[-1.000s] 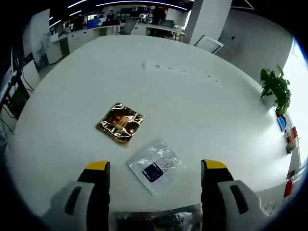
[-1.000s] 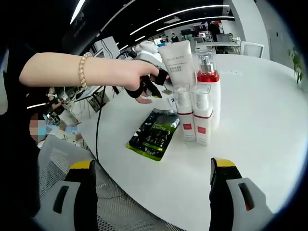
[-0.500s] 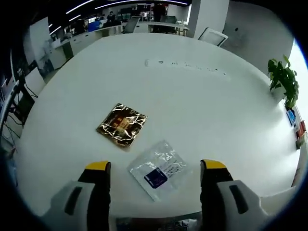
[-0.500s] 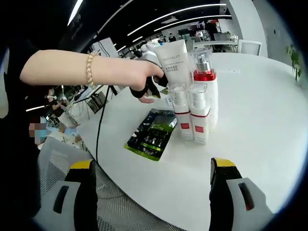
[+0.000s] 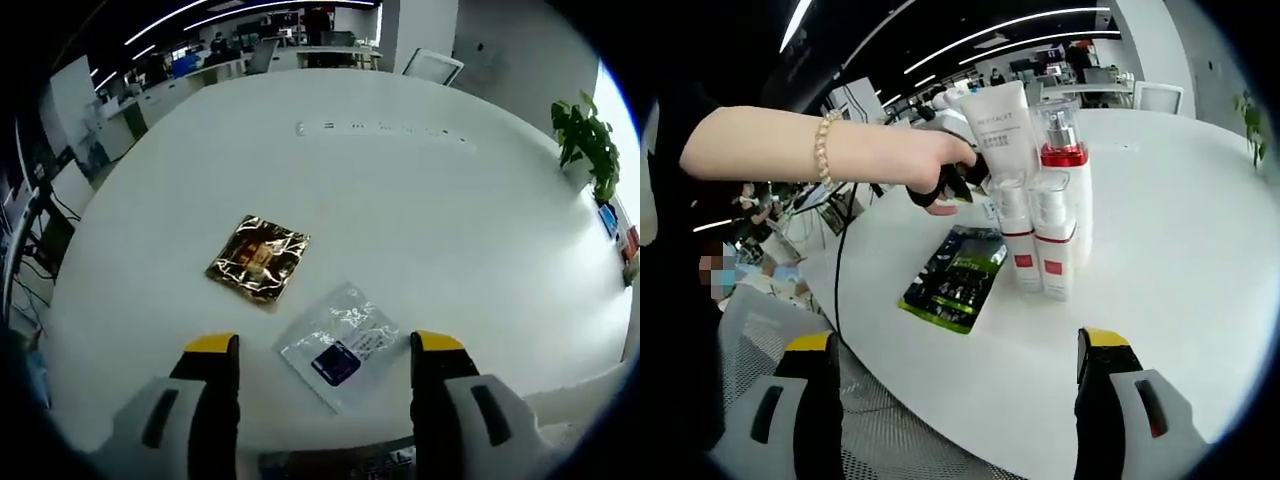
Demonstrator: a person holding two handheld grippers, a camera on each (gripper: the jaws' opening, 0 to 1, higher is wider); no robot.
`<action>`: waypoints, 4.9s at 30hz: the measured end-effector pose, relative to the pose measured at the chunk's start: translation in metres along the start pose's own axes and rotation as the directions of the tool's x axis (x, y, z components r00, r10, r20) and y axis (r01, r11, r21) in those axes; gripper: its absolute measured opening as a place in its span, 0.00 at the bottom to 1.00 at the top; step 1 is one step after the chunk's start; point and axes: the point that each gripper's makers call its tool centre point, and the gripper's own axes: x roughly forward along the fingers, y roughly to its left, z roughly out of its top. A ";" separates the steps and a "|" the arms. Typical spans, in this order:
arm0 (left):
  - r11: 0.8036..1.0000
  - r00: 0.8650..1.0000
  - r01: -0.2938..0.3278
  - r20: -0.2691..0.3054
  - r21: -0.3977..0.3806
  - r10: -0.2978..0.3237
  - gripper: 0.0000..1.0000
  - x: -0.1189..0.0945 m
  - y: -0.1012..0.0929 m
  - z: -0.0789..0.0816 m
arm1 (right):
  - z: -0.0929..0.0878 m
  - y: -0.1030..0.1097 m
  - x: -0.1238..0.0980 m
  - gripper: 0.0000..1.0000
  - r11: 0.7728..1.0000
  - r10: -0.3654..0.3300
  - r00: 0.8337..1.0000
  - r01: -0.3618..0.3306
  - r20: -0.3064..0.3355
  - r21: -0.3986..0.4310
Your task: Arrange the skincare products in the storage area until every visible bottle or jar stands upright without overlapping.
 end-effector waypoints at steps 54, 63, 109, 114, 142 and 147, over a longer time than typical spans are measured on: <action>0.978 0.966 0.175 0.172 0.113 -0.193 0.36 -0.030 0.017 0.000 | 0.004 0.007 0.000 0.98 0.999 0.035 0.999 -0.035 0.021 0.001; 0.965 0.945 0.152 0.253 0.214 -0.205 0.36 -0.051 0.024 0.004 | 0.006 0.009 0.000 0.93 0.999 0.052 0.998 -0.052 0.034 0.001; 0.818 0.818 0.120 0.411 0.563 -0.403 0.37 -0.184 0.008 -0.033 | 0.066 0.048 -0.008 0.70 0.981 0.186 0.963 -0.193 0.194 0.019; 0.799 0.808 0.116 0.411 0.590 -0.421 0.37 -0.197 0.006 -0.041 | 0.074 0.052 -0.005 0.66 0.977 0.207 0.958 -0.212 0.197 0.003; 0.707 0.777 0.101 0.388 0.700 -0.495 0.38 -0.241 -0.013 -0.076 | 0.106 0.061 0.021 0.25 0.960 0.250 0.937 -0.273 0.242 0.064; 0.697 0.767 0.108 0.386 0.709 -0.512 0.38 -0.246 -0.017 -0.076 | 0.104 0.068 0.023 0.17 0.951 0.279 0.932 -0.302 0.232 0.069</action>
